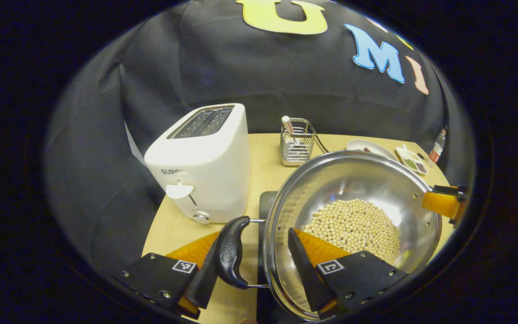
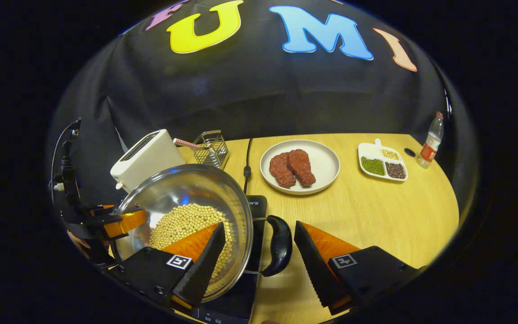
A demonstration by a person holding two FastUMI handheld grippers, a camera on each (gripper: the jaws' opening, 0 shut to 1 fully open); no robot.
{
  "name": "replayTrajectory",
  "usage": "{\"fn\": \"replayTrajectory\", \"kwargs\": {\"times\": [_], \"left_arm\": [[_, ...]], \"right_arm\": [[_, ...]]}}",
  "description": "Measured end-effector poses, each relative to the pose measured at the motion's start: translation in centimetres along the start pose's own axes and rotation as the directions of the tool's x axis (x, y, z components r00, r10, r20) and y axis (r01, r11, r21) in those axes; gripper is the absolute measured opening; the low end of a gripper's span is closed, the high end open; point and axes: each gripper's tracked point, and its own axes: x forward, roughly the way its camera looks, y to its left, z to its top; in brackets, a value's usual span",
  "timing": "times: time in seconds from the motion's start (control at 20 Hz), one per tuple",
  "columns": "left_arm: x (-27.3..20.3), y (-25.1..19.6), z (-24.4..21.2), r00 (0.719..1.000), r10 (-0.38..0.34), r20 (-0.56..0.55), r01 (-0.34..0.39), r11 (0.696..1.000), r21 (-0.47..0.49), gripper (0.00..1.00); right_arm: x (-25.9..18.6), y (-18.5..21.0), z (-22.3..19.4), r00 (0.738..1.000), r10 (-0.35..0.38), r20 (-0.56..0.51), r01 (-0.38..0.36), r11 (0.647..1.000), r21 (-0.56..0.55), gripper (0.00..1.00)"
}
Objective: First push the handle of the pot to place it horizontally, then grasp the pot with both hands and set it on the induction cooktop.
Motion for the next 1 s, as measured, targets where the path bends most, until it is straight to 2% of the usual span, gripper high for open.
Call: {"fn": "replayTrajectory", "kwargs": {"times": [0.05, 0.1, 0.15, 0.25, 0.5, 0.6, 0.65, 0.7, 0.8, 1.0], "left_arm": [[-0.1, -0.1, 0.4, 1.000, 0.000, 0.018, 0.000, 1.000, -0.018, 0.82], [-0.3, -0.2, 0.9, 0.999, 0.003, 0.041, -0.001, 0.999, -0.034, 0.79], [-1.2, 0.1, 1.1, 0.998, 0.011, 0.066, -0.008, 0.999, -0.046, 0.82], [-3.3, 0.4, 2.3, 0.991, 0.036, 0.128, -0.028, 0.997, -0.067, 0.82], [-9.3, -1.1, 6.2, 0.953, 0.101, 0.285, -0.078, 0.993, -0.089, 0.82], [-12.2, -3.4, 8.1, 0.929, 0.100, 0.355, -0.072, 0.993, -0.089, 0.81], [-13.7, -4.3, 9.1, 0.916, 0.101, 0.389, -0.073, 0.994, -0.086, 0.78], [-15.2, -5.7, 10.0, 0.903, 0.104, 0.416, -0.077, 0.994, -0.082, 0.82], [-17.9, -8.7, 10.9, 0.878, 0.101, 0.468, -0.073, 0.994, -0.079, 0.78], [-23.1, -16.6, 12.1, 0.833, 0.062, 0.550, -0.020, 0.996, -0.081, 0.81]], "right_arm": [[-0.3, -0.2, 0.3, 1.000, -0.004, 0.016, 0.004, 1.000, -0.013, 0.93], [-0.6, -0.3, 0.6, 1.000, -0.007, 0.029, 0.008, 1.000, -0.023, 0.98], [-1.1, -0.7, 1.0, 0.999, -0.011, 0.047, 0.012, 1.000, -0.029, 0.98], [-2.2, -1.3, 2.0, 0.995, -0.011, 0.097, 0.015, 0.999, -0.033, 0.98], [-6.8, -5.1, 5.2, 0.971, -0.036, 0.238, 0.053, 0.997, -0.063, 0.98], [-9.2, -7.5, 6.4, 0.953, -0.053, 0.297, 0.079, 0.994, -0.075, 0.98], [-10.5, -8.7, 6.9, 0.943, -0.063, 0.328, 0.094, 0.993, -0.078, 0.98], [-11.6, -10.0, 7.3, 0.932, -0.075, 0.353, 0.109, 0.991, -0.077, 0.98], [-14.1, -12.0, 7.7, 0.920, -0.079, 0.384, 0.113, 0.991, -0.067, 0.98], [-19.4, -16.7, 8.4, 0.879, -0.110, 0.465, 0.158, 0.985, -0.065, 0.98]]}}
